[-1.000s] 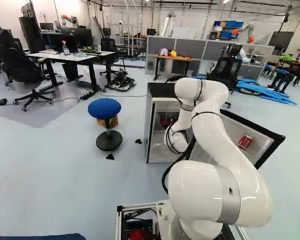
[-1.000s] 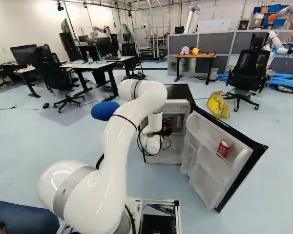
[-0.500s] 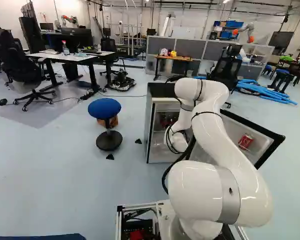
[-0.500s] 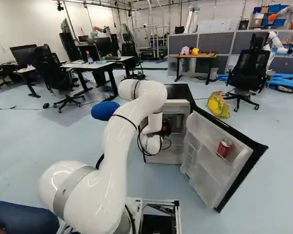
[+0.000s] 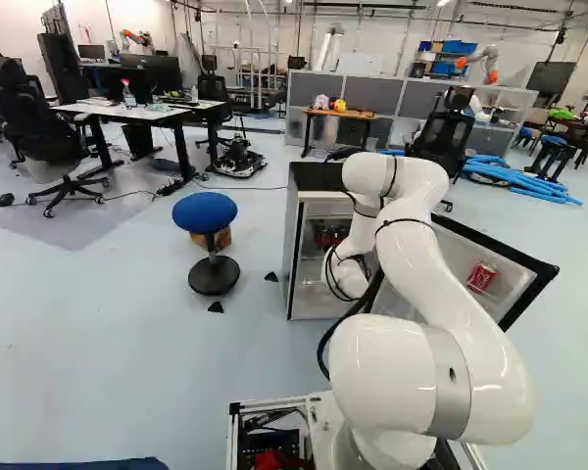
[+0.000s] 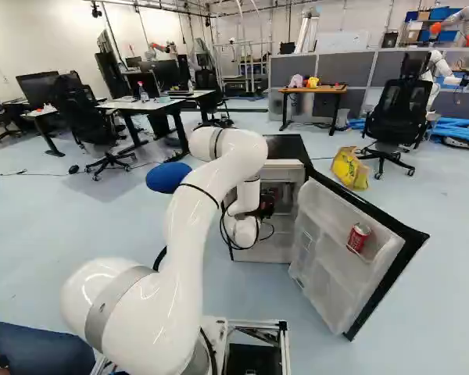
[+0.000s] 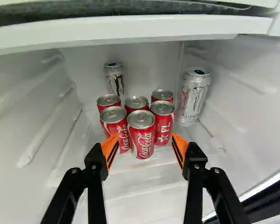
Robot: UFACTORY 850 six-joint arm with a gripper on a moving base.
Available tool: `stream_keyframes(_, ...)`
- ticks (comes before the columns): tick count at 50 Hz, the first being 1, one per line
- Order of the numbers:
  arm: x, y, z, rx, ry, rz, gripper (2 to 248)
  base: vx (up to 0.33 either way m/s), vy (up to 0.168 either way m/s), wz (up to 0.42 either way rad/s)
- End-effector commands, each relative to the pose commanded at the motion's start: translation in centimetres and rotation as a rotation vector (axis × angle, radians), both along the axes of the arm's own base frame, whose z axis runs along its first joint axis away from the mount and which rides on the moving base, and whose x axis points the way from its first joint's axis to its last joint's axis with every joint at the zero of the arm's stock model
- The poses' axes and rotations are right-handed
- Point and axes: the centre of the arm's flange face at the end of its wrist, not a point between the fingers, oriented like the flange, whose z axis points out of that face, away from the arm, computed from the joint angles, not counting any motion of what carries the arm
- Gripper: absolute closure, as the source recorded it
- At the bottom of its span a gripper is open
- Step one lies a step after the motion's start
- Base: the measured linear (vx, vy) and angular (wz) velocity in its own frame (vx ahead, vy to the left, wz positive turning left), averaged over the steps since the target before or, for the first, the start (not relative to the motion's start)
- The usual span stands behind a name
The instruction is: Grab a drink from the fridge
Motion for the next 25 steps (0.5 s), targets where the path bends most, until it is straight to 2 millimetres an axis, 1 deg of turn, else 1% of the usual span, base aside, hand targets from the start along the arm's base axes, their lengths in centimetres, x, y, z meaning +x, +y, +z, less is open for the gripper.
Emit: stream_keyframes(25,0.44,-0.02,-0.22,-0.001,0.0,0.002,82,0.0,0.0,0.0)
